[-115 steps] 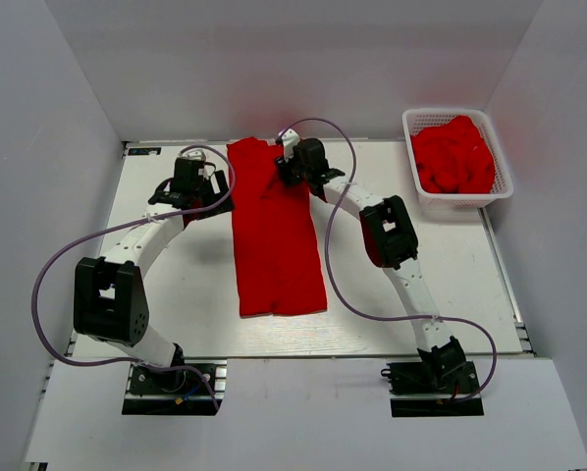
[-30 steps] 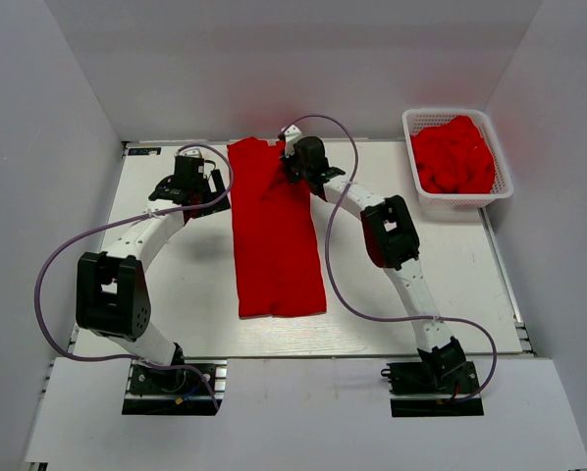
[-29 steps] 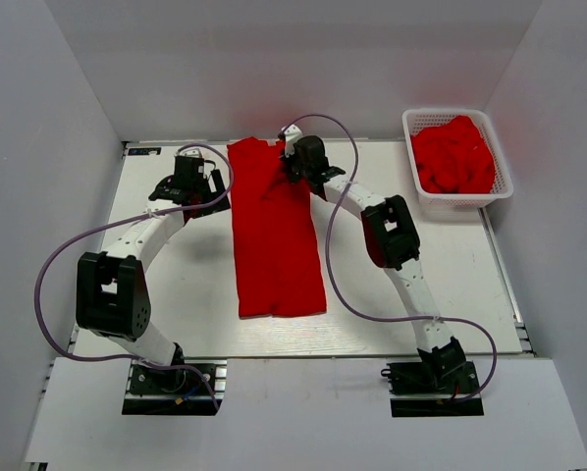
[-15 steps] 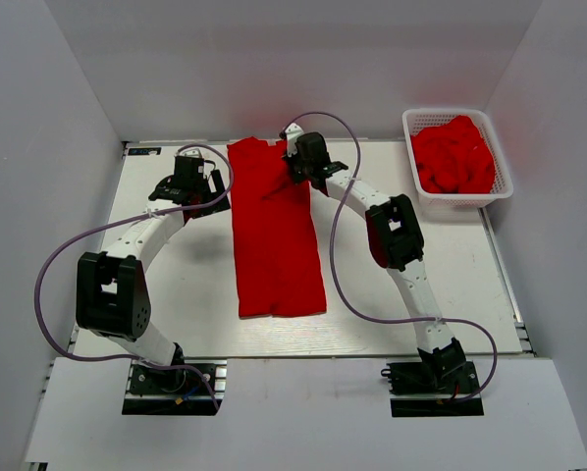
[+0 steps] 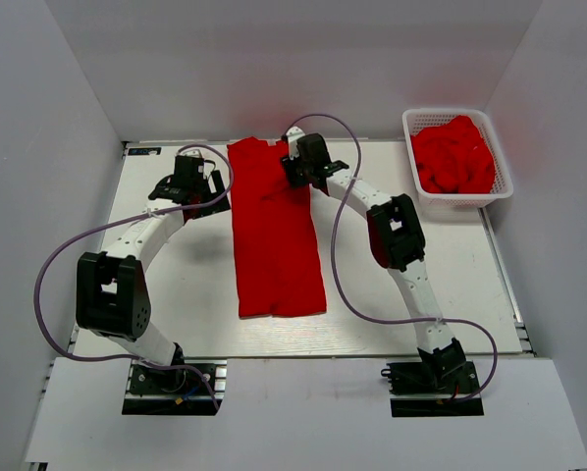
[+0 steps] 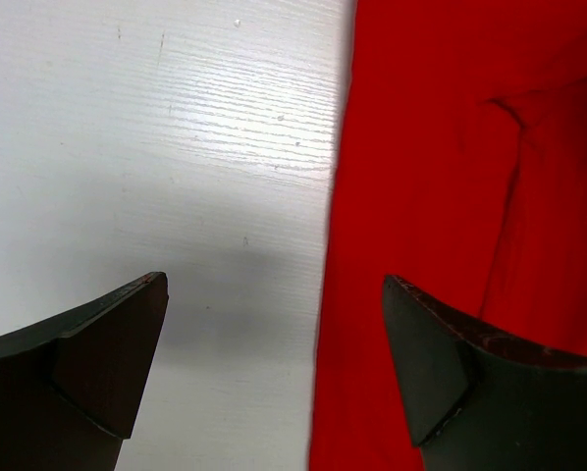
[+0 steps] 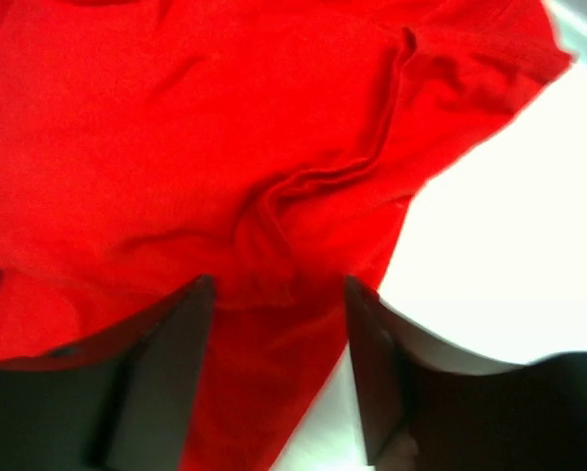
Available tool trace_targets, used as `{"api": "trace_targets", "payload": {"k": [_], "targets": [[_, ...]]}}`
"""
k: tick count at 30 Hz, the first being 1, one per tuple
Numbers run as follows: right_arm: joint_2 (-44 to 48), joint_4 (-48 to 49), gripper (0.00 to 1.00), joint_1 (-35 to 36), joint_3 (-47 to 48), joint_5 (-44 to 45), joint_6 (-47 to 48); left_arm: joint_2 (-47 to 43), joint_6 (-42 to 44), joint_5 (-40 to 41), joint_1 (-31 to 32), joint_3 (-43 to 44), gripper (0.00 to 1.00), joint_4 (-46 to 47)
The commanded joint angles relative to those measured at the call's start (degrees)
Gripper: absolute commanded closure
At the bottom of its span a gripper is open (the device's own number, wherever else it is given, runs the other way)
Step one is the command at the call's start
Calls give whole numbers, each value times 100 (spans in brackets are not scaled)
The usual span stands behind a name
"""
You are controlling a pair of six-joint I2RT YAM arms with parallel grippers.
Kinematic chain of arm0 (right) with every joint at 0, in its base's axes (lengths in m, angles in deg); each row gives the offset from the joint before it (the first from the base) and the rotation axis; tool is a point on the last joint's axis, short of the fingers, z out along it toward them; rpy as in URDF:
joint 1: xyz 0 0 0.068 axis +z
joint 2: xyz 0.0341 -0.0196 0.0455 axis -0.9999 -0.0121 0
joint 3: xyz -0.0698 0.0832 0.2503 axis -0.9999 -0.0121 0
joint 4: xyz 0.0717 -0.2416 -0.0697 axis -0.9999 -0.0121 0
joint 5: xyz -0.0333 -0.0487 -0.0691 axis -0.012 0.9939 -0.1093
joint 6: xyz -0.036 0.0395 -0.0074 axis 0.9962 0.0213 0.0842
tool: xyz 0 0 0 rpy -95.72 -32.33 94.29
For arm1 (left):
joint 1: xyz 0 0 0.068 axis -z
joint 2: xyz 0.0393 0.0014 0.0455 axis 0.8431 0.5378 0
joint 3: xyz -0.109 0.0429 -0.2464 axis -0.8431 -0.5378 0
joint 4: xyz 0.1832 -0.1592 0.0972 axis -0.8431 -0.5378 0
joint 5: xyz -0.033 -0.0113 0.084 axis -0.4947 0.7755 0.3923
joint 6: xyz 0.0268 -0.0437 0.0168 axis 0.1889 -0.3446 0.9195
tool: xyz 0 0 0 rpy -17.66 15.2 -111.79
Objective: Fold and stack the t-shirts
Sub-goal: Rotate the tshirt 80 degrees, then grab the bottom of the folded rectangular tshirt with both arms
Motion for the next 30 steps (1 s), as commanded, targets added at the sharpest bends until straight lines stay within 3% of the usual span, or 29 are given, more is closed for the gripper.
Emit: {"api": "trace_targets", "payload": {"k": [1, 3, 4, 11, 15, 18, 19, 22, 26, 30], "targets": [[652, -61, 36, 7, -51, 274, 206, -4, 47, -93, 18, 309, 0, -195], [845, -157, 25, 24, -103, 309, 171, -4, 47, -155, 18, 379, 0, -196], [959, -175, 10, 24, -121, 327, 153, 57, 47, -215, 18, 380, 0, -335], [2179, -438, 10, 33, -1191, 511, -391, 58, -14, -637, 70, 512, 0, -783], [2822, -1087, 10, 77, -1904, 503, -997, -134, -128, -1102, 70, 214, 0, -960], [3672, -1160, 10, 156, -2905, 309, -1340, -546, -242, -1779, 123, -462, 0, -899], [3832, -1116, 10, 208, -3690, 309, -1541, -688, -304, -1868, 210, -838, 0, -899], [4675, -1010, 10, 322, -4852, 318, -1875, -1153, -540, -1887, 430, -1542, 0, -907], [5432, -1186, 10, 551, -5953, 222, -2403, -1901, -805, -1973, 782, -2343, 0, -1048], [5741, -1309, 10, 973, -6449, -77, -2808, -2289, -1174, -1773, 1274, -2942, 0, -1364]]}}
